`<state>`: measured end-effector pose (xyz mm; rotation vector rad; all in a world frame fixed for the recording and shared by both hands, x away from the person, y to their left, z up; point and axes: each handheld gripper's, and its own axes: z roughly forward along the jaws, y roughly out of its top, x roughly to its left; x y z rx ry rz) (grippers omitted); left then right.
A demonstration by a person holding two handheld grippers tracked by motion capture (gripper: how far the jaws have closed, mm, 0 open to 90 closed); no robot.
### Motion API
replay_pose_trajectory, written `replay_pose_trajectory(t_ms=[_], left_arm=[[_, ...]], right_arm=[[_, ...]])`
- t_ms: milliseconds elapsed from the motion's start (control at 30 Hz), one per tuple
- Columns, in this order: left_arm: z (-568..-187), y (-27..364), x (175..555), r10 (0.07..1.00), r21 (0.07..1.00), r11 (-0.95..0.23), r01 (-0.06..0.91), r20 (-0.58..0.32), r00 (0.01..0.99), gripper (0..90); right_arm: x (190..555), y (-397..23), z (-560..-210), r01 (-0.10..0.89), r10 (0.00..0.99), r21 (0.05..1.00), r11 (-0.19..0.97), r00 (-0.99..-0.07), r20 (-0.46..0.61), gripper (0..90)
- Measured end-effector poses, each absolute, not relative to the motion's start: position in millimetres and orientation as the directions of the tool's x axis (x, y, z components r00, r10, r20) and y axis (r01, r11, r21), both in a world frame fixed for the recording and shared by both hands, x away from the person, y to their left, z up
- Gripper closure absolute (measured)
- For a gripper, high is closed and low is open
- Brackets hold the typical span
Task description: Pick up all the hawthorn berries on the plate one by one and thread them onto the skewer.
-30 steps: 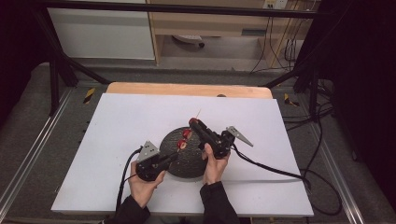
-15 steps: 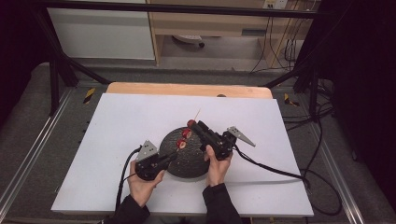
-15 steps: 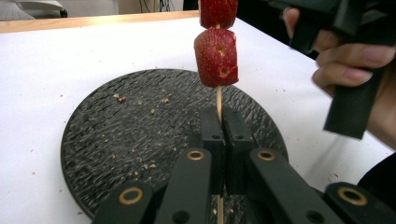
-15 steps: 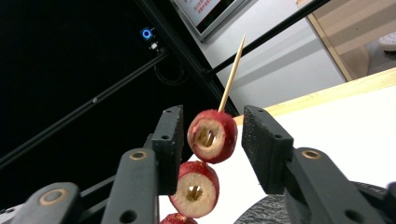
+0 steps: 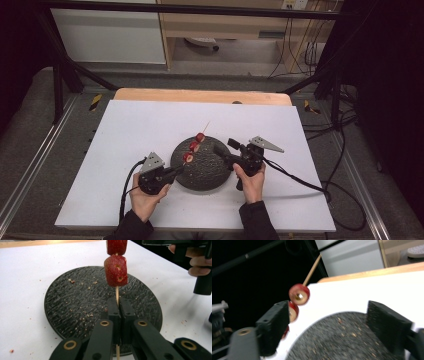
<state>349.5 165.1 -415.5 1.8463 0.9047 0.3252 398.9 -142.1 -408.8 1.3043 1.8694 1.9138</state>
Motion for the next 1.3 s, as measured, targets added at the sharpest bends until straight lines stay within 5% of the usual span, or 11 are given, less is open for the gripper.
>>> replay_pose_trajectory(t_ms=[167,667,1300], left_arm=[[-415.6,169.8,350.5,0.704,0.865,-0.231,0.446,-0.168,0.690,88.3],[-408.3,181.1,358.4,0.696,0.838,-0.295,0.460,-0.142,0.704,88.2],[-404.4,158.4,374.3,0.686,0.766,-0.432,0.476,-0.063,0.725,88.6]], right_arm=[[395.2,-152.6,-416.1,0.468,0.679,0.880,-0.076,-0.623,0.389,5.4],[382.2,-178.9,-434.6,0.499,0.710,0.828,0.254,-0.678,0.190,0.5],[359.5,-239.6,-454.3,0.525,0.726,0.800,0.289,-0.665,0.175,0.5]])
